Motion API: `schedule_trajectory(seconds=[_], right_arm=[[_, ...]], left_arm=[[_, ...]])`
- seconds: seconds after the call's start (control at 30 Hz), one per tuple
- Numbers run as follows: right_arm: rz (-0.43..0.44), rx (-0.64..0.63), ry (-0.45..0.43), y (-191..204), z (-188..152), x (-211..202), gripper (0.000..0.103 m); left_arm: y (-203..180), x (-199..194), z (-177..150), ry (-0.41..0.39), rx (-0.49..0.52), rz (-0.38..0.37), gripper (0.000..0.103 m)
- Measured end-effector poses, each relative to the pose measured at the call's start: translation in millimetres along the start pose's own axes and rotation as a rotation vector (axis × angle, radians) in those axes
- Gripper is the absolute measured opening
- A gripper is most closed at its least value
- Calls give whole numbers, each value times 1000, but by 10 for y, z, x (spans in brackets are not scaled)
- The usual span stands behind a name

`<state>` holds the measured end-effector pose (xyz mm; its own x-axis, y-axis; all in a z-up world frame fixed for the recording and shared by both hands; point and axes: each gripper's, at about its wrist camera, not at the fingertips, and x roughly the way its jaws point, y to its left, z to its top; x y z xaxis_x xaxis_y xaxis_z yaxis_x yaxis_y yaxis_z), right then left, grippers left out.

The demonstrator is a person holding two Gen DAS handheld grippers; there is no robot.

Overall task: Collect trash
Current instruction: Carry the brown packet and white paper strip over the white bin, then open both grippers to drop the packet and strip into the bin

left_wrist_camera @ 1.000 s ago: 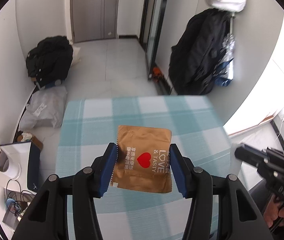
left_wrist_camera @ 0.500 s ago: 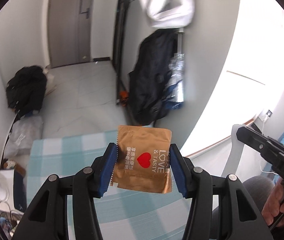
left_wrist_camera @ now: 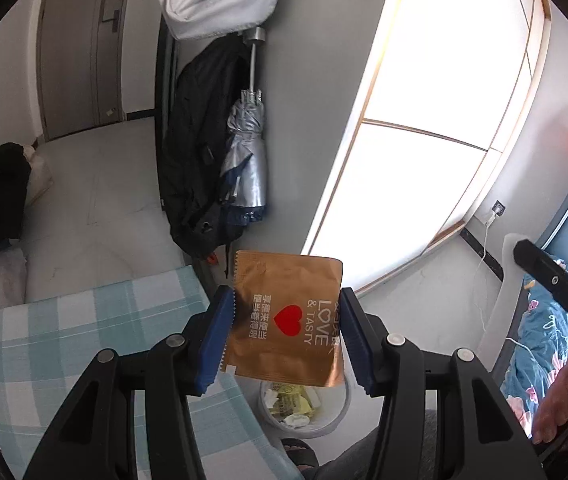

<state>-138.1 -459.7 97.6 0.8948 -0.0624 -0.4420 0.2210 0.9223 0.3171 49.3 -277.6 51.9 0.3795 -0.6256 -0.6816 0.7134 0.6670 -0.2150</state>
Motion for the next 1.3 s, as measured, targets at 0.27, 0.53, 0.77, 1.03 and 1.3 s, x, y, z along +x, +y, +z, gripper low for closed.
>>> schedule_trajectory(seconds=[0.27,0.53,0.77,1.03,1.3], right_arm=[[-116,81,95,-706,-415,287,5],[-145,203,230,-1266,-974,729,5],[-148,269,383,-1545,-1532,1285,5],[-82,395,520,-1689,-2096,1743,5],[-62,490,650,-1760,-2625,2084,13]], left_arm=[[-257,709,-84,129,28,-29,48],[-283,1383,-444,315,6,-48,48],[-342,2036,-746,516,-43,-103,48],[-249,2606,-1005,701,-103,-96,48],[-286,2845,-1094,836,-87,-74,50]])
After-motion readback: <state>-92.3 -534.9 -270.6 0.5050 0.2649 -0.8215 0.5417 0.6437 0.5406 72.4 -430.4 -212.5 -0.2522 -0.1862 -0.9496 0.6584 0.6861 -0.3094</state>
